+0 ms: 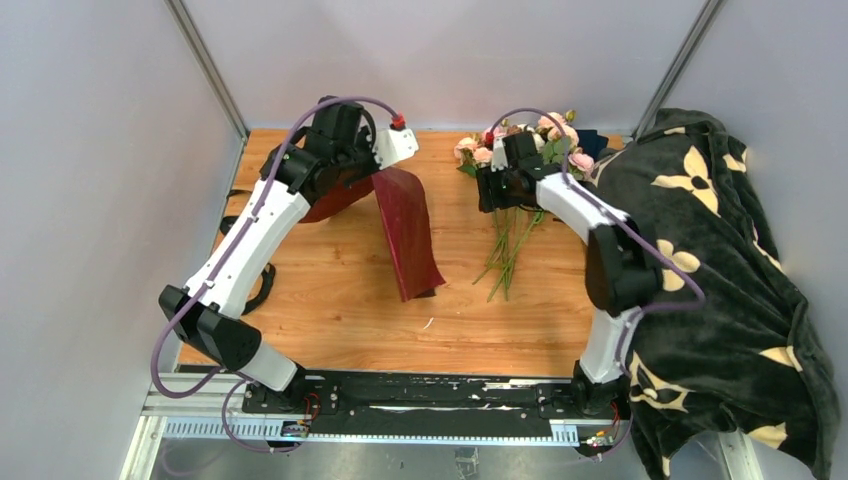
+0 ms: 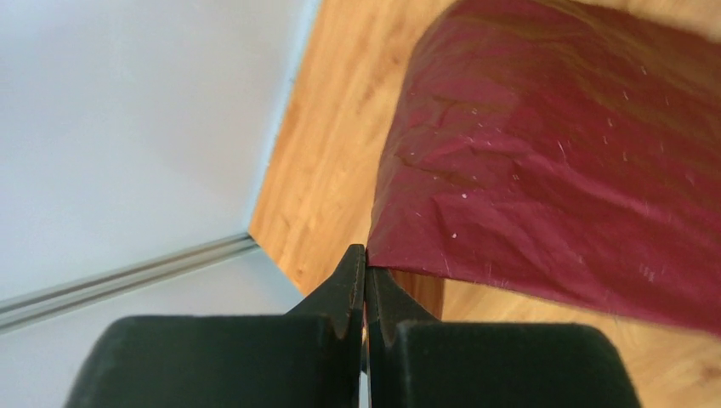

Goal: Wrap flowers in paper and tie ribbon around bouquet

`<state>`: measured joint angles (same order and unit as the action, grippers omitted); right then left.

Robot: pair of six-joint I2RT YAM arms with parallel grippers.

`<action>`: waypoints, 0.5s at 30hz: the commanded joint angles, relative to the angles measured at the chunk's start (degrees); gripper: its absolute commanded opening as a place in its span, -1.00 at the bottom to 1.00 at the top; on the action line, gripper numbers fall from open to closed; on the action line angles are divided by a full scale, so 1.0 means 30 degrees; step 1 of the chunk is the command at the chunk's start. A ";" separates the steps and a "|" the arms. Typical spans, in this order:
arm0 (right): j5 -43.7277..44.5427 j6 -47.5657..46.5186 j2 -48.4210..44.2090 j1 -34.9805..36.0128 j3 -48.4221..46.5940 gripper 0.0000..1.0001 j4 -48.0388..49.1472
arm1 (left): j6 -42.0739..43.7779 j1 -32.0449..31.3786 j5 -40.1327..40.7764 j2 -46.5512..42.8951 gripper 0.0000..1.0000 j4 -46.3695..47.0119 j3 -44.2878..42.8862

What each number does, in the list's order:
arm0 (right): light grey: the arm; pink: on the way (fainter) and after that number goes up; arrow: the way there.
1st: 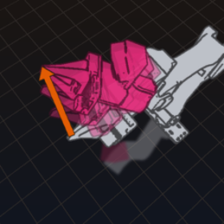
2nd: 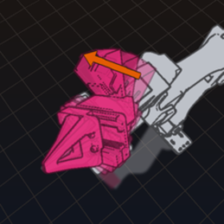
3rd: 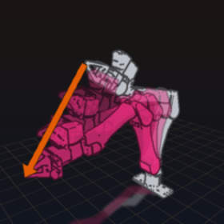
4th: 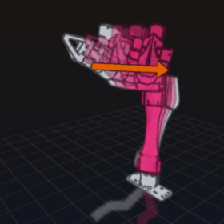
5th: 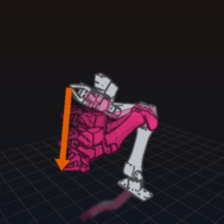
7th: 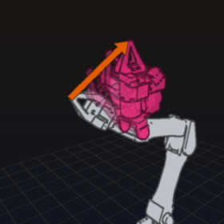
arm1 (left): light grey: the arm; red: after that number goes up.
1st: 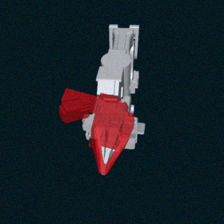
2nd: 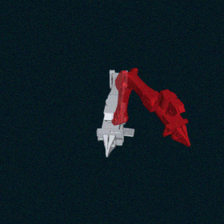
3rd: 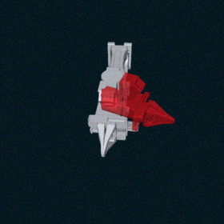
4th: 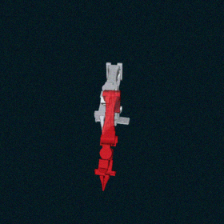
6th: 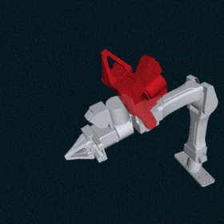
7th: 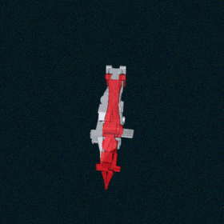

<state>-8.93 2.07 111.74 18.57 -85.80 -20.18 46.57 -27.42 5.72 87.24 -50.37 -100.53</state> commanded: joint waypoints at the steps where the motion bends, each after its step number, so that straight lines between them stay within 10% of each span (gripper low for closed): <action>1: -0.4702 0.0147 -0.4913 0.0458 0.3060 0.25 -0.0652 | 0.1243 0.0274 0.0473 -0.0718 -1.00 -0.0935 0.2892; 6: -0.9155 0.2192 -0.5078 0.1061 0.5512 0.76 -0.0282 | 0.2537 0.1098 0.0361 -0.2234 -1.00 -0.1231 0.6944; 15: -0.5150 0.1676 -0.3645 0.2062 0.4790 0.80 -0.2210 | 0.4894 0.1476 -0.1717 -0.5071 -1.00 -0.1799 1.4774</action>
<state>-29.39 6.68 101.54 24.58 -70.28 -23.24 57.08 -22.68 5.06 74.50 -53.54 -62.54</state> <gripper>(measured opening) 0.902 0.008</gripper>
